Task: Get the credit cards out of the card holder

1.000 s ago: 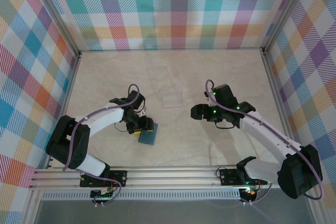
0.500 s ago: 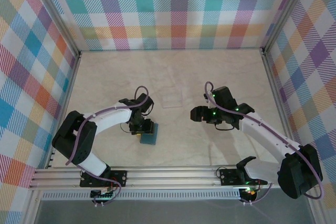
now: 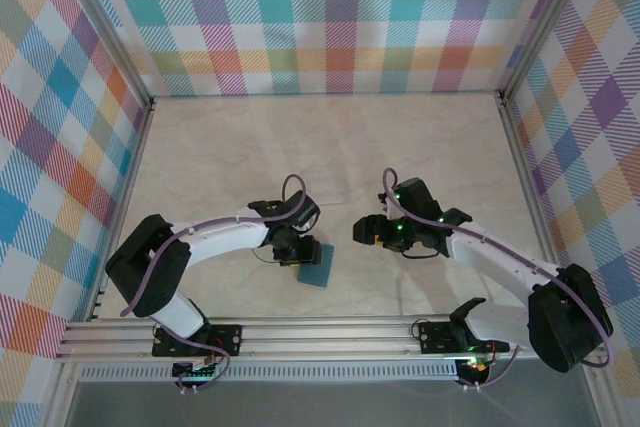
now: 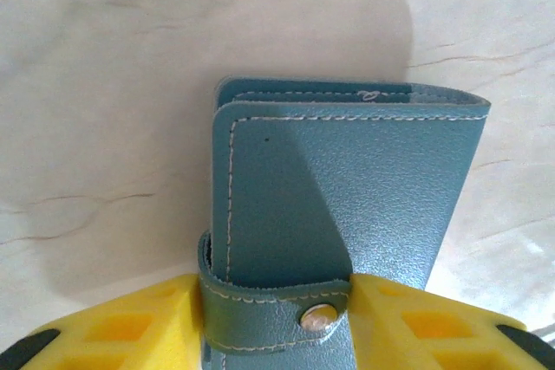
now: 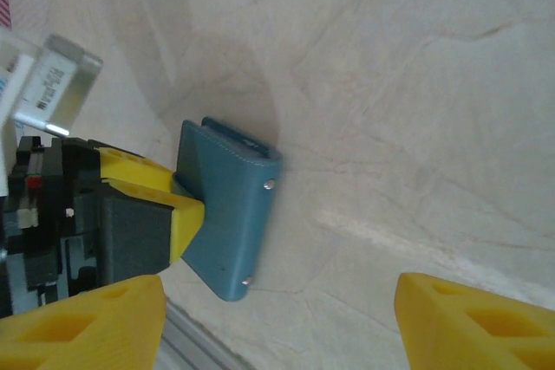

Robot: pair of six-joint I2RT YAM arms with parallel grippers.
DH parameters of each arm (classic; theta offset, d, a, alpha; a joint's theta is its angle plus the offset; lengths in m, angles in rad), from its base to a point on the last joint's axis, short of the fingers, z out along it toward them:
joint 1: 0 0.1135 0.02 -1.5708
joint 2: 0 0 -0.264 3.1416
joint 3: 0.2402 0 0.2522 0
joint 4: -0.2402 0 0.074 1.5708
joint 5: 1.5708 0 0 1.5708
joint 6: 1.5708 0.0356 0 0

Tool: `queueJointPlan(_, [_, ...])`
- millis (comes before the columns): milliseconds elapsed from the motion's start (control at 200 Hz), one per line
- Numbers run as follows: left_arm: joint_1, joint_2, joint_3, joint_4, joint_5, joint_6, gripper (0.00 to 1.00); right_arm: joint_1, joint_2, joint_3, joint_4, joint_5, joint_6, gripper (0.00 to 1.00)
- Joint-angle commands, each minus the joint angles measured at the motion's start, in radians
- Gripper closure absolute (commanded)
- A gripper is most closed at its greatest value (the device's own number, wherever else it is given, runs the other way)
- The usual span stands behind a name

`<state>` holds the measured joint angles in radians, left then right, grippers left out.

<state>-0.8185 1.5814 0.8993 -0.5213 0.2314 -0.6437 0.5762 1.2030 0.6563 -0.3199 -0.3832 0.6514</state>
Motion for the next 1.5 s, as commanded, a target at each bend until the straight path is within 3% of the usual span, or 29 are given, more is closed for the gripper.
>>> queueJointPlan(0, [-0.031,0.010,-0.018,0.123,0.075,-0.098,0.55,0.019,0.038,-0.035,0.102,-0.067,0.062,0.29])
queueJointPlan(355, [-0.063,0.040,-0.016,0.235,0.174,-0.150,0.56,0.032,0.193,-0.135,0.361,-0.186,0.134,0.35])
queueJointPlan(590, [-0.076,0.055,-0.007,0.275,0.209,-0.146,0.56,0.033,0.257,-0.130,0.423,-0.209,0.116,0.41])
queueJointPlan(710, [-0.087,0.074,0.033,0.181,0.177,-0.108,0.56,0.034,0.265,-0.121,0.406,-0.194,0.109,0.52])
queueJointPlan(1105, [-0.101,0.071,0.061,0.125,0.116,-0.094,0.55,0.033,0.234,-0.127,0.365,-0.156,0.092,0.78])
queueJointPlan(1340, [-0.147,0.053,0.191,-0.120,-0.081,-0.012,0.45,0.034,0.238,-0.111,0.289,-0.115,0.074,0.83])
queueJointPlan(1495, [-0.189,0.093,0.251,-0.161,-0.087,0.013,0.45,0.036,0.244,-0.104,0.283,-0.117,0.073,0.83])
